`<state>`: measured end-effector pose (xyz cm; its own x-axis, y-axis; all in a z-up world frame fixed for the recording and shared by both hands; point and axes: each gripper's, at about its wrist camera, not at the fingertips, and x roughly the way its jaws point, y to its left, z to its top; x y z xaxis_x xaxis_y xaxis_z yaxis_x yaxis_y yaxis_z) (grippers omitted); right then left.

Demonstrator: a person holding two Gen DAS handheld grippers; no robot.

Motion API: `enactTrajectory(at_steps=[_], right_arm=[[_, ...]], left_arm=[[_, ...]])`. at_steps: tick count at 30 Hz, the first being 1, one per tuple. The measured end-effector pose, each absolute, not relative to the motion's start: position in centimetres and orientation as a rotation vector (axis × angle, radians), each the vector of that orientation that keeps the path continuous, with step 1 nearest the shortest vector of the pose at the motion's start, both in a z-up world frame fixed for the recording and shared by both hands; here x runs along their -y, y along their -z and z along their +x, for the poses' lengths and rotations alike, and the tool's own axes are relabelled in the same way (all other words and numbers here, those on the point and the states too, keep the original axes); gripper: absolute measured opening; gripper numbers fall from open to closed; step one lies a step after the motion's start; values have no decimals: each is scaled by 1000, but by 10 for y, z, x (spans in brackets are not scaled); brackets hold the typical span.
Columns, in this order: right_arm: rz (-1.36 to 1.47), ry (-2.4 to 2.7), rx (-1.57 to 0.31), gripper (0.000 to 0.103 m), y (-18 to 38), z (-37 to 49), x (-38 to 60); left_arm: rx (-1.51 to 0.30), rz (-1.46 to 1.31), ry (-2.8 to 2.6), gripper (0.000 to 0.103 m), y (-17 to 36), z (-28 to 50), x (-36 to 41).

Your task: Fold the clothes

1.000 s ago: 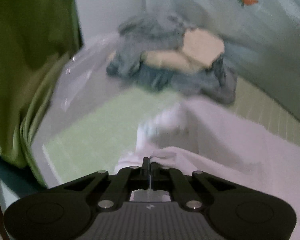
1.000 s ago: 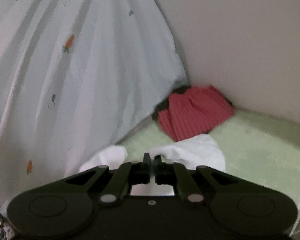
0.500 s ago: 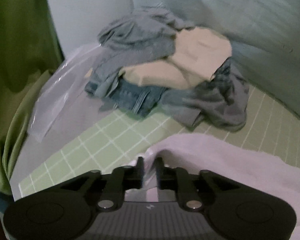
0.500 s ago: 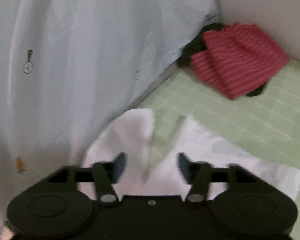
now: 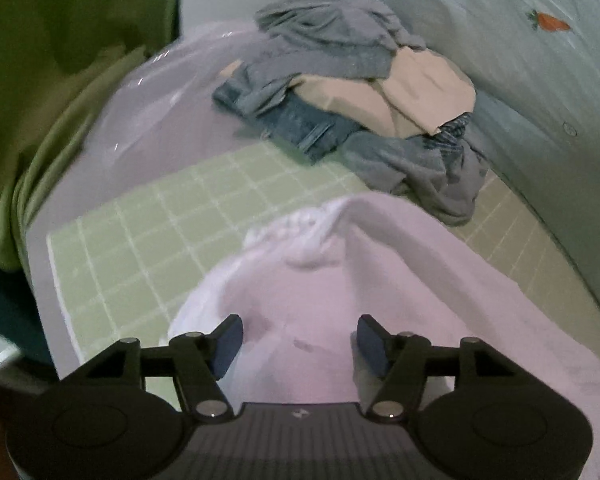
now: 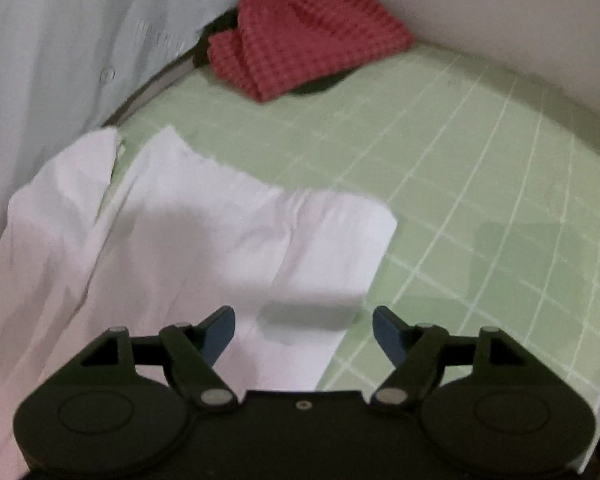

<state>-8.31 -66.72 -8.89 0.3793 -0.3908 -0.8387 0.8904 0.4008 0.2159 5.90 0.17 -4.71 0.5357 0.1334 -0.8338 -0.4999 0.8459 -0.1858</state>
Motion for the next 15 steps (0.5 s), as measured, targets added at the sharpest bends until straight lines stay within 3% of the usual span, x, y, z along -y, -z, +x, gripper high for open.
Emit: enactTrajectory(at_steps=[15], right_arm=[[756,879,-798,87,97,-64,656]], left_arm=[[-893,-949,-416,72,67,9,-27]])
